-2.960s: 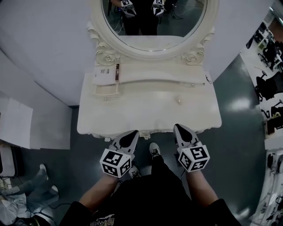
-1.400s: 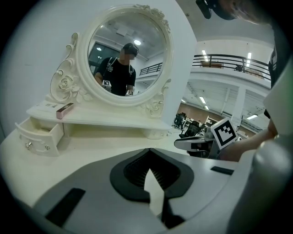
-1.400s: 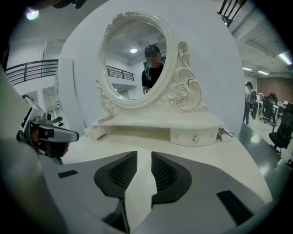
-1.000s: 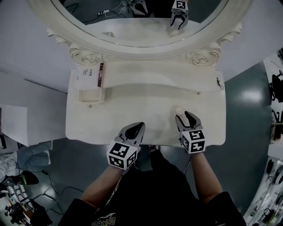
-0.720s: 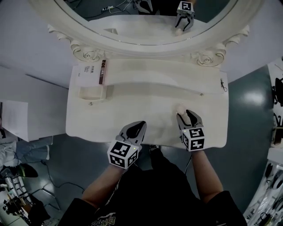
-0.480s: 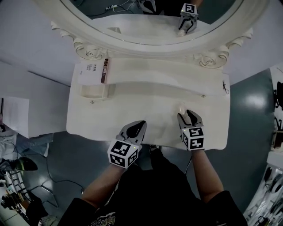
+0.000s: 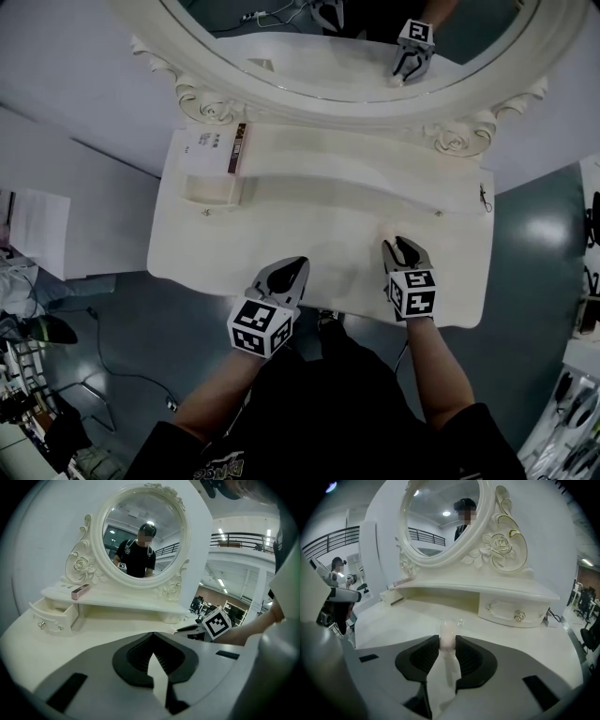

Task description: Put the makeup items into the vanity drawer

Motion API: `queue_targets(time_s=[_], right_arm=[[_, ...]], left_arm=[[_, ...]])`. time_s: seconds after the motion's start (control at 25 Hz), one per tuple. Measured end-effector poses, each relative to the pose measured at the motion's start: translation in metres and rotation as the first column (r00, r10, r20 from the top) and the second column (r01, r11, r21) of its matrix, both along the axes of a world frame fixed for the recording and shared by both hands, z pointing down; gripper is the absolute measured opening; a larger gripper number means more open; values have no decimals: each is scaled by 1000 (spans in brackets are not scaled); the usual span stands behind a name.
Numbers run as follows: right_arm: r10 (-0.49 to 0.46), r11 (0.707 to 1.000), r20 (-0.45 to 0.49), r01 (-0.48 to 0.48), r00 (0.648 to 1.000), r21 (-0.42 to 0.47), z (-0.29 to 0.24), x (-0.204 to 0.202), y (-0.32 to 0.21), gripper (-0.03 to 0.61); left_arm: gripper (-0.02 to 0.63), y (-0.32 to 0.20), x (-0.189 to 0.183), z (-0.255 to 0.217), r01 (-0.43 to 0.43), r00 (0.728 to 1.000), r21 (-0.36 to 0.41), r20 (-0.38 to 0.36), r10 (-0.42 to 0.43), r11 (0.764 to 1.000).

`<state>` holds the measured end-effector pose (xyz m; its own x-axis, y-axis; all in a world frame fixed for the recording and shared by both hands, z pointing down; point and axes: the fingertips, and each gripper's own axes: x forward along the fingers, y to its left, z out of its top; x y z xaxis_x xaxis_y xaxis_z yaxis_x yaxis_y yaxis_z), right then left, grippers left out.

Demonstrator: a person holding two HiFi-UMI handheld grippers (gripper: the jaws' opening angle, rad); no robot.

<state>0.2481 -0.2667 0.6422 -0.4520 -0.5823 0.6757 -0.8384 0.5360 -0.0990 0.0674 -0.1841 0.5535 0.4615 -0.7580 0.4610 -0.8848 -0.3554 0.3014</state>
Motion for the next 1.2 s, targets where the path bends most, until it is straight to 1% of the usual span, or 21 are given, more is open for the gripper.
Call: queue_targets(time_s=[0.12, 0.28, 0.44, 0.56, 0.72, 0.92, 1.04, 1.2], right_arm=[[-9, 1000, 13, 9, 1000, 7, -7, -7, 0, 127], [-56, 998, 40, 55, 998, 34, -26, -28, -1, 123], [-133, 989, 69, 128, 989, 73, -48, -57, 0, 121], [-212, 974, 97, 201, 973, 106, -66, -92, 5, 121], [-325, 940, 127, 306, 937, 149, -88, -142, 15, 121], [-466, 877, 120, 439, 877, 197, -111, -199, 31, 121], [-524, 842, 114, 493, 844, 220, -122, -234, 39, 121], [-567, 811, 102, 533, 817, 241, -133, -273, 45, 121]], left_arm=[[8, 0, -7, -3, 24, 1000, 8, 0, -24, 1000], [8, 0, -18, -11, 60, 998, 24, 3, -60, 998], [8, 3, -29, -19, 104, 995, 42, 2, -104, 994], [8, 8, -44, -27, 148, 989, 57, 8, -149, 987], [8, 17, -69, -37, 216, 976, 76, 20, -218, 973], [8, 31, -98, -49, 292, 955, 103, 27, -297, 951], [8, 37, -120, -55, 328, 942, 121, 28, -334, 937], [8, 40, -148, -57, 360, 931, 129, 17, -365, 924]])
